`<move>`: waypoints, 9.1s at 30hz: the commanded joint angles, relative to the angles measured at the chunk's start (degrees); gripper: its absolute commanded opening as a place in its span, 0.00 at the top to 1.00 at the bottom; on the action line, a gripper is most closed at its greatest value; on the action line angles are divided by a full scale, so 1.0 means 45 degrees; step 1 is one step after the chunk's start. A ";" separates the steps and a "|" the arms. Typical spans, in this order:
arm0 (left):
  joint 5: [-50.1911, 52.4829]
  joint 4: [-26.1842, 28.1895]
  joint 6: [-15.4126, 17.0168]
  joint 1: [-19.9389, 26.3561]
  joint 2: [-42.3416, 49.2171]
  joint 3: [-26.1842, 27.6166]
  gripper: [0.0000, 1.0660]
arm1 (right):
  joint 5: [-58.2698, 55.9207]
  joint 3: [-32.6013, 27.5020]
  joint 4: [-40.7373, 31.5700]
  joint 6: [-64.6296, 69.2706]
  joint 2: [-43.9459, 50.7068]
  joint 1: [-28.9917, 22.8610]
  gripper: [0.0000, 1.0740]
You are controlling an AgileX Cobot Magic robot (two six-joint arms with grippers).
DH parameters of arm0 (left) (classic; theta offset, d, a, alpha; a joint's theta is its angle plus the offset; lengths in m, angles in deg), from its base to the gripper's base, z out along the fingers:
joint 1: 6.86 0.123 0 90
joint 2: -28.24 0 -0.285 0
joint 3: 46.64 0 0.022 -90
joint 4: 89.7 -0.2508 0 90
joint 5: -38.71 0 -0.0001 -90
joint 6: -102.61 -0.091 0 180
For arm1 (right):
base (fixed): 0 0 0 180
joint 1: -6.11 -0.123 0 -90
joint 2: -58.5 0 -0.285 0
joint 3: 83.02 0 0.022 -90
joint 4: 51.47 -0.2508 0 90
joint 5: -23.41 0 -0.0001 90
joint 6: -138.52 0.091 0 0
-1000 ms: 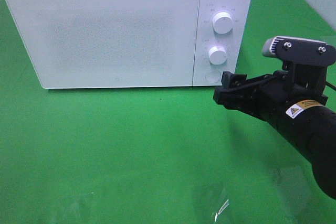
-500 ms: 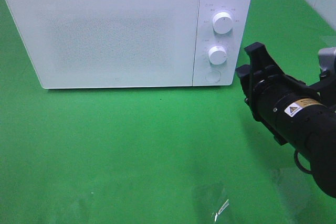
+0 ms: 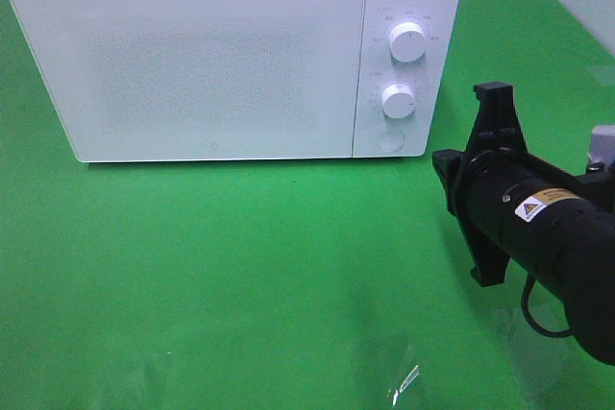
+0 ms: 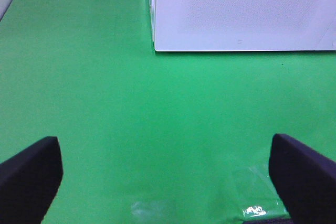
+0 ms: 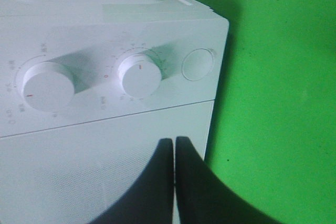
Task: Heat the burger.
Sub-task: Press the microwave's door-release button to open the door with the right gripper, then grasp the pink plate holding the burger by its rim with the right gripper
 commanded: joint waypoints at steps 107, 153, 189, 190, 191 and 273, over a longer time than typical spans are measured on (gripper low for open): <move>0.0051 0.0051 -0.0038 0.0025 0.0204 -0.0064 0.06 | 0.4444 0.8352 0.2674 0.0968 -0.7754 0.3119 1.00; 0.0051 0.0051 -0.0038 0.0025 0.0204 -0.0064 0.06 | -0.6646 0.3145 0.6748 -0.2827 -0.0267 0.3081 0.99; 0.0051 0.0051 -0.0038 0.0025 0.0204 -0.0064 0.06 | -1.8296 0.5717 0.8047 -2.9285 0.2648 0.3081 0.93; 0.0051 0.0051 -0.0038 0.0025 0.0204 -0.0064 0.06 | -1.8296 0.5717 0.8047 -2.9285 0.2648 0.3081 0.93; 0.0051 0.0051 -0.0038 0.0025 0.0204 -0.0064 0.06 | -1.7953 0.5717 0.8251 -3.0825 0.2648 0.3081 0.92; 0.0051 0.0051 -0.0038 0.0025 0.0204 -0.0064 0.06 | -1.5903 1.7533 1.2631 -2.8393 -0.8531 0.1197 0.23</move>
